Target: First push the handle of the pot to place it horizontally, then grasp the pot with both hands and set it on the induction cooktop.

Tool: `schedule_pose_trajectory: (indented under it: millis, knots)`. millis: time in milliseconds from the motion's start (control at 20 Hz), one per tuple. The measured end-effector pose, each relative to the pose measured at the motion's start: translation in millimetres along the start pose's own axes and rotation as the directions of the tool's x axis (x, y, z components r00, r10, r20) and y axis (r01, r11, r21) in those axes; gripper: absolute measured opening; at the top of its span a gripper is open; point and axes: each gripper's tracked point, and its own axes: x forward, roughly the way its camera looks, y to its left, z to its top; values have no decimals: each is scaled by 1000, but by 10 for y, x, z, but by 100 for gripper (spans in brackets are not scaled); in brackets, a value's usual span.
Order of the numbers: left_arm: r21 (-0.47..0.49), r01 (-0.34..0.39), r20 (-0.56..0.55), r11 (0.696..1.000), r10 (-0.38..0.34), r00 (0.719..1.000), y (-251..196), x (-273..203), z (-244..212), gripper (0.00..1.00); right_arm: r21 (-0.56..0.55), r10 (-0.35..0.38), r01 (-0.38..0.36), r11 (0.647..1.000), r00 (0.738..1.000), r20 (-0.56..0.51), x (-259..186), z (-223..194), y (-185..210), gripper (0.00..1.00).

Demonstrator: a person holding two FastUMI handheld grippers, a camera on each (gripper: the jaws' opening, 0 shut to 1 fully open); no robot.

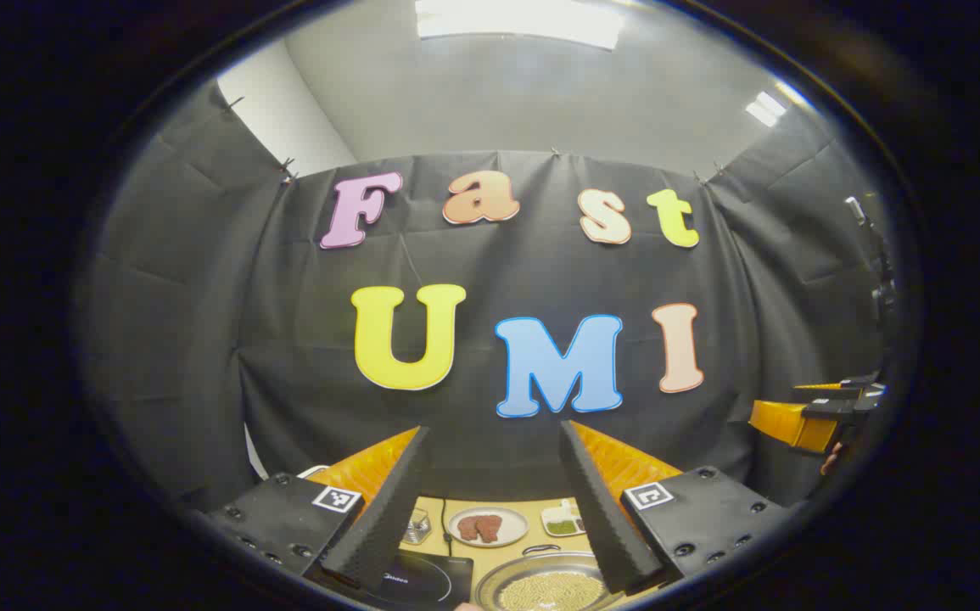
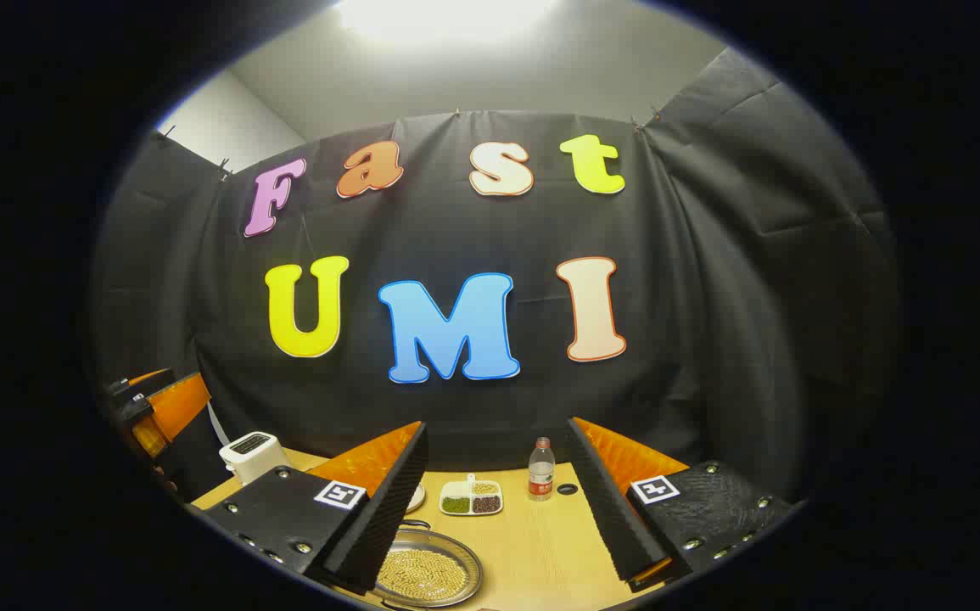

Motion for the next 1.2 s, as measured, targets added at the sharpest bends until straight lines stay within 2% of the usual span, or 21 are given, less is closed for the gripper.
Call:
schedule_pose_trajectory:
  millis: [150,200,300,350,400,450,500,750,800,950,1000,1200]
  knots:
    - [2,10,-6,1000,-10,1000,-28,33,-28,97,2,-8,8,1000,1000,-7,31,-23,-24,98]
    - [3,11,-7,1000,-11,1000,-15,35,-39,94,1,-10,10,1000,1000,-8,43,-27,-21,100]
    - [-13,13,2,1000,-13,1000,0,45,-36,97,0,-11,11,1000,1000,-10,47,-31,-7,98]
    - [-23,14,4,1000,-14,1000,2,47,-26,95,1,-10,10,1000,1000,-11,47,-32,8,98]
    - [-29,15,3,999,-15,1000,17,51,-34,99,1,-10,10,1000,1000,-12,61,-40,17,98]
    - [-31,15,4,999,-14,1000,26,55,-37,97,-1,-9,9,1000,1000,-13,56,-41,23,98]
    - [-27,15,5,1000,-15,1000,38,56,-30,99,-4,-8,8,1000,1000,-14,56,-51,37,98]
    - [-6,27,-5,1000,-27,1000,22,58,-58,97,-6,-5,5,1000,999,-39,29,-128,68,98]
    - [-7,30,-7,1000,-30,1000,14,51,-73,95,-7,-6,5,1000,999,-45,22,-156,65,98]
    - [-7,35,-22,999,-35,999,18,28,-134,99,-6,-5,5,1000,997,-73,16,-255,71,98]
    - [-4,38,-27,999,-38,999,24,28,-156,97,-5,-4,4,1000,997,-83,9,-294,74,98]
    - [5,38,-50,999,-38,998,47,27,-254,99,-7,7,-8,1000,990,-142,17,-520,125,98]
